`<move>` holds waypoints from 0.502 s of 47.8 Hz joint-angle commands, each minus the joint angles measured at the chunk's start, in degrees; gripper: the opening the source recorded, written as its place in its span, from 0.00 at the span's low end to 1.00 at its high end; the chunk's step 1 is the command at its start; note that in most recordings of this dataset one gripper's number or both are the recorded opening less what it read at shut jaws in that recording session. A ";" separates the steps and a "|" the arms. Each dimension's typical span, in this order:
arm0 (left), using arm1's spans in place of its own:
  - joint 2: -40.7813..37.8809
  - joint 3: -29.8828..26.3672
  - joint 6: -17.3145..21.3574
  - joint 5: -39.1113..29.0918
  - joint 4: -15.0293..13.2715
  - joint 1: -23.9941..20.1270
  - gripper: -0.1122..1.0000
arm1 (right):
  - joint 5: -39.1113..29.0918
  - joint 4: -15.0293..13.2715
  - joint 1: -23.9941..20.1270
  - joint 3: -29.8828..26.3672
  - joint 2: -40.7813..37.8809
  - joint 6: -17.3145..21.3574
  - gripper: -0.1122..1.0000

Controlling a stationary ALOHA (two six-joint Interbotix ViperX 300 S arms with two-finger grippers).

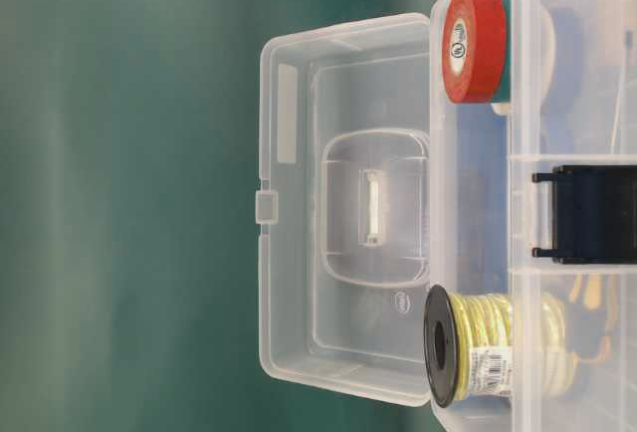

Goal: Open the tool box with both arms.

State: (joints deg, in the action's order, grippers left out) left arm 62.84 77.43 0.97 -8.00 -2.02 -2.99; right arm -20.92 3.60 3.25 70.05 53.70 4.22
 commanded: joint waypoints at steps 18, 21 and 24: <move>-0.18 -0.62 0.00 0.62 0.09 0.00 0.91 | 0.62 0.00 -0.18 -0.97 0.62 0.00 0.86; -0.18 -0.62 0.00 0.62 0.09 0.00 0.91 | 0.53 0.00 -0.18 -0.97 0.62 0.00 0.86; -0.18 -0.62 0.00 0.62 0.09 0.00 0.91 | 0.62 0.00 -0.18 -0.97 0.79 0.09 0.86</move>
State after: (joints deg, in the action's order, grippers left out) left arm 62.93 77.43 0.97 -8.00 -2.02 -2.99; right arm -20.74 3.60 3.25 70.05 54.58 4.22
